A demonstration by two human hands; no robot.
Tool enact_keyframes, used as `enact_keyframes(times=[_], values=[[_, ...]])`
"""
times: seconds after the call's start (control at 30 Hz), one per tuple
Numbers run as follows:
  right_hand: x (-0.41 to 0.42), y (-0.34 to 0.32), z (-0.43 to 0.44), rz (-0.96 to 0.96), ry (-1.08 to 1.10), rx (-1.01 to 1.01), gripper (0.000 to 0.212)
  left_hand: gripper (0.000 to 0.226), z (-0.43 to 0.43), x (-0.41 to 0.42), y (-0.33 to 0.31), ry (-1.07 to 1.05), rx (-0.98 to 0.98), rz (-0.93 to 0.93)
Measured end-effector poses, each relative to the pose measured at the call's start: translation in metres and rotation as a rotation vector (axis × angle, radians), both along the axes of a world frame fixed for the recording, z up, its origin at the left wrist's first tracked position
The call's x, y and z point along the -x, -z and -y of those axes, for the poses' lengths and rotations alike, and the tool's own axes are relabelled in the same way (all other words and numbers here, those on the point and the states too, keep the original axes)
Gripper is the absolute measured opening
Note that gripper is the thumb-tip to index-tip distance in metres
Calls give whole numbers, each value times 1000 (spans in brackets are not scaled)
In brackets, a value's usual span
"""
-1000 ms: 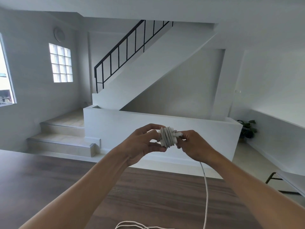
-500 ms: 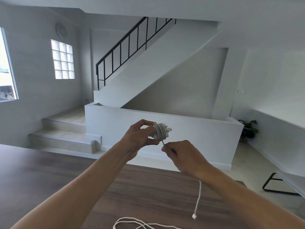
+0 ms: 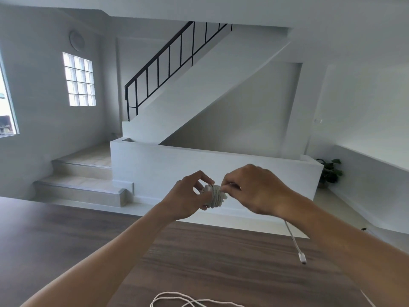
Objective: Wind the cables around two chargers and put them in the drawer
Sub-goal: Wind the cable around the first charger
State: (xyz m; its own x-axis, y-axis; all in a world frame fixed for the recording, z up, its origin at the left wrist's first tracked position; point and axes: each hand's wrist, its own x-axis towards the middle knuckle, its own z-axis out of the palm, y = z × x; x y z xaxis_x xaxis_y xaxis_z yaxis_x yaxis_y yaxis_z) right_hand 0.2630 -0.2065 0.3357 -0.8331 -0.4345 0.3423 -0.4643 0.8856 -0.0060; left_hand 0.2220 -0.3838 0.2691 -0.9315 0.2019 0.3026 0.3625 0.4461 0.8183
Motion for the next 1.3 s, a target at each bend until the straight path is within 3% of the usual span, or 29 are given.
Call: enact_keyframes(times=[0.1,0.27,0.5,0.6,0.8,0.97,1.3], values=[[6,-8,-9,15,2,42,21,13,-2,-7,0,86,44,31],[23,-1,-23,76,-14,186,16,16,-1,-14,-4,234,-48,79],[35,31,-32,218,-22,390,31,38,1,-17,-7,441,-409,191],[32,55,-28,264,43,419,32,39,-4,-17,-11,419,-512,209],[9,87,-8,232,32,281,27,30,-3,-5,-1,189,-553,250],[-1,83,-4,189,50,118,24,26,-7,0,10,32,-466,229],[-21,30,0,86,76,-152,31,28,0,2,14,-35,-246,134]])
